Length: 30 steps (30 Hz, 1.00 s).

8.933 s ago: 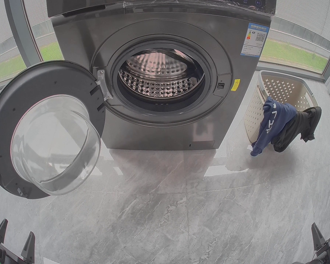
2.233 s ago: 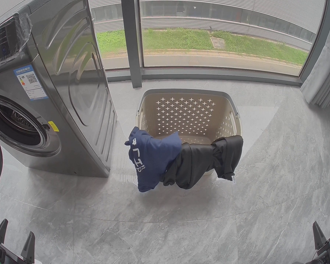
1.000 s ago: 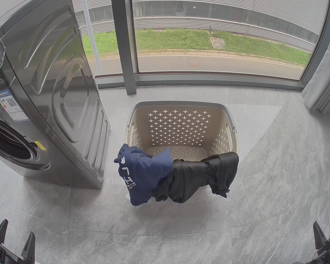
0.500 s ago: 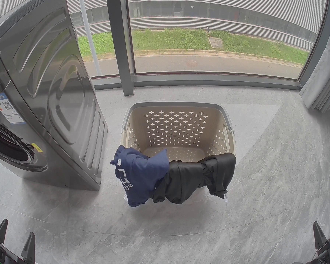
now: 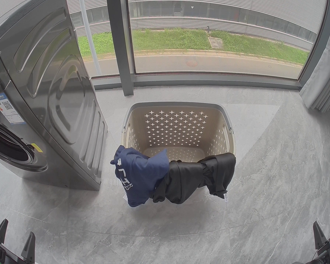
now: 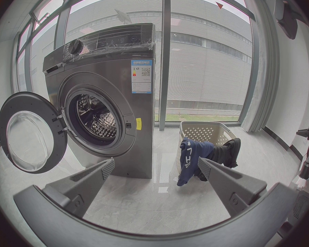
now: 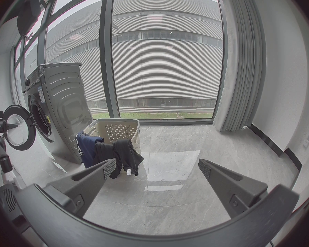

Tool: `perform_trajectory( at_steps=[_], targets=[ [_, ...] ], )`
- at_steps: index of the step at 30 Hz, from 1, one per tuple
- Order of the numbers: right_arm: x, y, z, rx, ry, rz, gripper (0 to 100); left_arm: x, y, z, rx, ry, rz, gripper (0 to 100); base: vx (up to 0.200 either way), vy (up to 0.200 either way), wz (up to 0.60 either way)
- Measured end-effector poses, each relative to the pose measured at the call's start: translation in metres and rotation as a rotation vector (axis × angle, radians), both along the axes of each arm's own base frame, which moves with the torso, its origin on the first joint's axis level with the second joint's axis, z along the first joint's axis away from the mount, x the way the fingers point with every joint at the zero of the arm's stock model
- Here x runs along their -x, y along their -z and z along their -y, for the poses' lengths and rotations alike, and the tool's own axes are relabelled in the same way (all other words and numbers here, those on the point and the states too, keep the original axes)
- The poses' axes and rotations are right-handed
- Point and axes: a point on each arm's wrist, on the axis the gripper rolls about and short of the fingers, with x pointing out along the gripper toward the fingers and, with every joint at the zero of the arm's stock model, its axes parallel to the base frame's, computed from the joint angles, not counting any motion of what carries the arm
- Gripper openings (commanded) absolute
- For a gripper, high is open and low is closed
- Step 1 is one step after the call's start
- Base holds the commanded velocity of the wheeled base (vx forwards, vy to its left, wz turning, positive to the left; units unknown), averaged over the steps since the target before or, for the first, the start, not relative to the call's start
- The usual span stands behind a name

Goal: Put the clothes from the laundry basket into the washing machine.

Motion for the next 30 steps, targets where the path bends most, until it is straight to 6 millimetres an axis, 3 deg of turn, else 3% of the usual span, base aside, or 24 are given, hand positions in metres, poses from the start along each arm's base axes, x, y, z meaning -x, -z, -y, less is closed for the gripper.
perform_trajectory(
  at_steps=[24,27,30],
  targets=[
    [0.000,-0.002,0.000,0.030,-0.007,0.022,100,0.000,0.000,0.000,-0.001,0.001,0.000,100,0.000,0.000,0.00],
    [0.001,-0.013,0.000,0.026,-0.005,0.076,100,0.000,0.000,0.000,-0.002,0.002,0.000,100,0.000,0.000,0.00],
    [0.004,-0.038,0.000,0.015,-0.011,0.130,100,0.000,0.000,0.000,-0.002,0.003,0.000,100,0.000,0.000,0.00]
  ],
)
